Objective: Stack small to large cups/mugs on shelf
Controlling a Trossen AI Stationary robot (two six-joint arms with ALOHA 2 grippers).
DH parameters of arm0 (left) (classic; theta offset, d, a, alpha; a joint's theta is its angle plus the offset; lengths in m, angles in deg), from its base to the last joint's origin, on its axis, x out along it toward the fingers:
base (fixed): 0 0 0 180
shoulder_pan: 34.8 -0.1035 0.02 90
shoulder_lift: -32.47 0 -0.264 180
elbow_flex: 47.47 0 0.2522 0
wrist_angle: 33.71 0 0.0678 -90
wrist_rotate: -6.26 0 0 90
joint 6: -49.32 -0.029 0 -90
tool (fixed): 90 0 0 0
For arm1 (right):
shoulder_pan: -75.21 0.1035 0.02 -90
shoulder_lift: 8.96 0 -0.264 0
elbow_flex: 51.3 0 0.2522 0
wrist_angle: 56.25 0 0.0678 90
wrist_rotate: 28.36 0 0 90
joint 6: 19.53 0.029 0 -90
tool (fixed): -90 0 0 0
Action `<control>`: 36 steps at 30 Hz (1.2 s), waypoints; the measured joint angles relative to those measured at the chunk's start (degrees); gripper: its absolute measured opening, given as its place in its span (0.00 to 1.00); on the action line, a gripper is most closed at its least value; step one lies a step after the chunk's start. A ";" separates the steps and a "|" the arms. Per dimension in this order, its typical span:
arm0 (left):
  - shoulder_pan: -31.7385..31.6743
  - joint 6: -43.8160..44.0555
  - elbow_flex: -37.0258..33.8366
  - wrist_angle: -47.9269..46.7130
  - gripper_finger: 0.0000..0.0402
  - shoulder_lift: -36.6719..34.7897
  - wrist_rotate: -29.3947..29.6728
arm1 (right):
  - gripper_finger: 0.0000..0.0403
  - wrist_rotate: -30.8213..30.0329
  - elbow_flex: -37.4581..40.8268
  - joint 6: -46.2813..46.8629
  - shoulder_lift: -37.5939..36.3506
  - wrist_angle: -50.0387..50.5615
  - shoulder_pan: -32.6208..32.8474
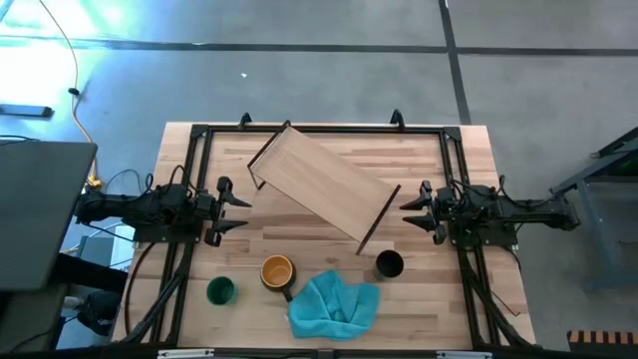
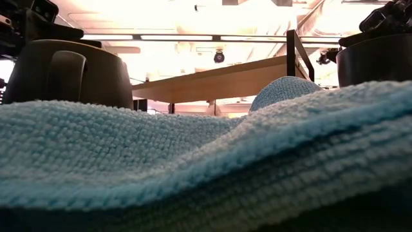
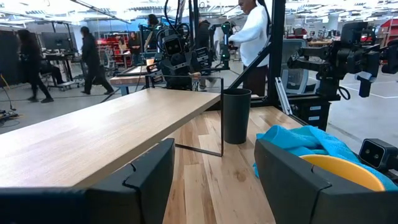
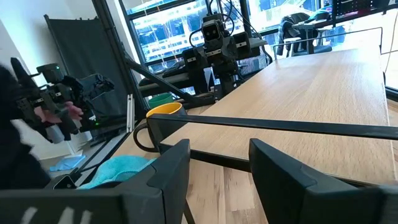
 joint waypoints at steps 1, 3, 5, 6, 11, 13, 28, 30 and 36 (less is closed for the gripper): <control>-0.02 0.00 0.02 0.02 0.53 -0.01 0.00 | 0.39 0.00 -0.01 0.00 0.02 0.01 0.00; 0.00 0.04 0.00 0.02 0.53 0.00 0.00 | 0.39 0.00 -0.01 0.00 0.00 0.00 -0.01; 0.00 2.20 0.02 0.02 0.53 0.00 -0.05 | 0.39 0.00 0.01 0.00 0.00 0.00 0.00; 0.00 5.04 0.02 0.04 0.53 0.00 -0.29 | 0.39 0.00 -0.01 -0.07 0.00 0.01 -0.02; -0.01 19.06 0.01 0.02 0.53 -0.02 -0.92 | 0.39 -4.34 0.01 -14.73 0.00 0.53 -0.48; 0.00 22.21 0.00 0.04 0.53 -0.02 -0.92 | 0.39 -4.89 0.01 -19.78 0.00 0.49 -0.48; -0.01 27.37 0.01 0.07 0.53 0.00 -0.93 | 0.39 -5.09 0.05 -8.65 0.00 -1.25 -0.48; -0.02 32.93 0.02 0.11 0.53 0.00 -0.96 | 0.39 -4.97 0.05 -3.66 0.00 -1.97 -0.48; -0.01 38.11 0.01 0.11 0.53 -0.01 -0.66 | 0.39 -5.00 0.05 11.75 0.02 -6.22 -0.48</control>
